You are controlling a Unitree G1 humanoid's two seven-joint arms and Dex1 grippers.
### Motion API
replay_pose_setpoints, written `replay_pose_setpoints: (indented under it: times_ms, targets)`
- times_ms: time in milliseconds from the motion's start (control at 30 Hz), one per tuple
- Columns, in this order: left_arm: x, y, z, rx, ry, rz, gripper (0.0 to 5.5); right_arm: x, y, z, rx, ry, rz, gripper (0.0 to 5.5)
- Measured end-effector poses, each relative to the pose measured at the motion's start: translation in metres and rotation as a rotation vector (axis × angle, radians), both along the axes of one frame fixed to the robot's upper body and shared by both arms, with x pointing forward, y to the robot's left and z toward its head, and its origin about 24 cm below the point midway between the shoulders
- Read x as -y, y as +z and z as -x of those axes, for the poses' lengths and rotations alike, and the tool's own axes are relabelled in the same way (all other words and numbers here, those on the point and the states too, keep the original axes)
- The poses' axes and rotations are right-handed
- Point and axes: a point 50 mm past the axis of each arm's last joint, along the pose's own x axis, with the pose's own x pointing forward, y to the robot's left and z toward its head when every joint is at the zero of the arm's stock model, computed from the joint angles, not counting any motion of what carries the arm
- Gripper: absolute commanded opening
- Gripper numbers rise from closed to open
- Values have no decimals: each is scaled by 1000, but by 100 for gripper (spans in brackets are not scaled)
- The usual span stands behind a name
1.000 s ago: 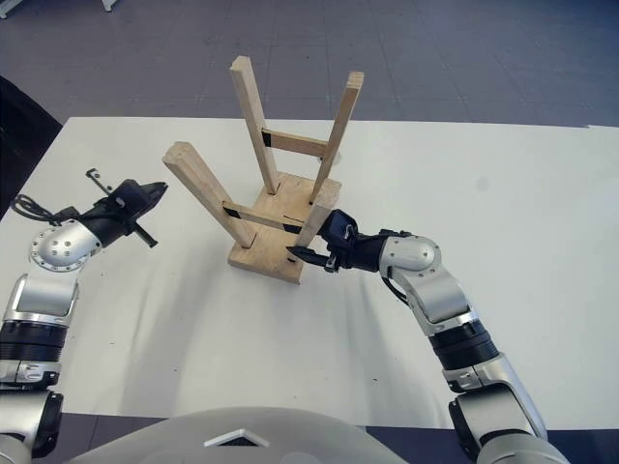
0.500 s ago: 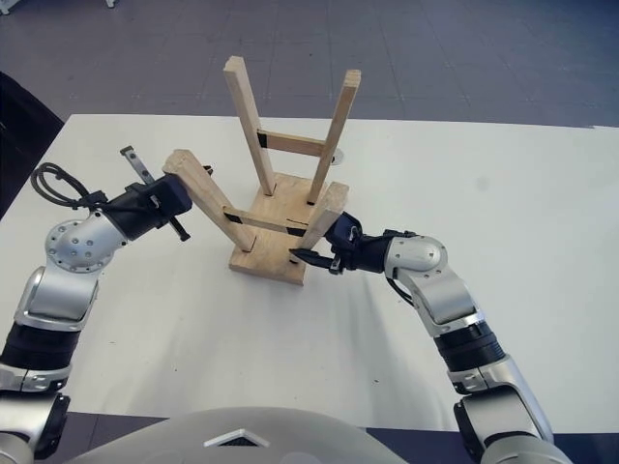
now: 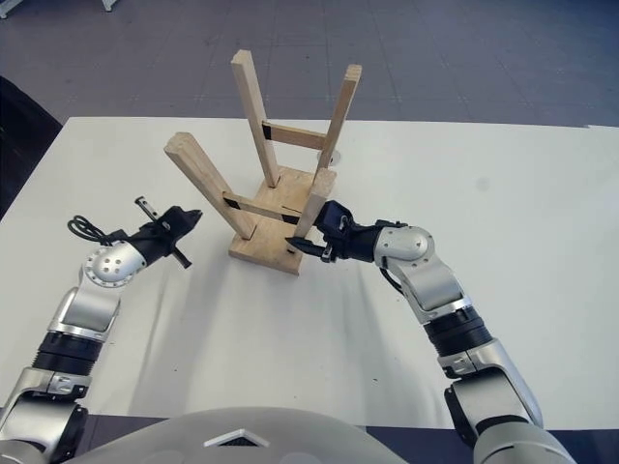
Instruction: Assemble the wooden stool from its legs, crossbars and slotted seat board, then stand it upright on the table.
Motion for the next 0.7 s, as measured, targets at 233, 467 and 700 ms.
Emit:
replay_pose_setpoints:
  times_ms: [233, 467, 700]
  targets:
    - [22, -17, 0, -94, -5, 83, 10, 6, -12, -3, 22, -68, 73, 280]
    - [15, -28, -3, -142, 26, 102, 10, 19, -15, -6, -55, -163, 18, 335]
    - [20, -28, 2, -150, -14, 118, 10, 103, 5, -10, -26, -504, 175, 335]
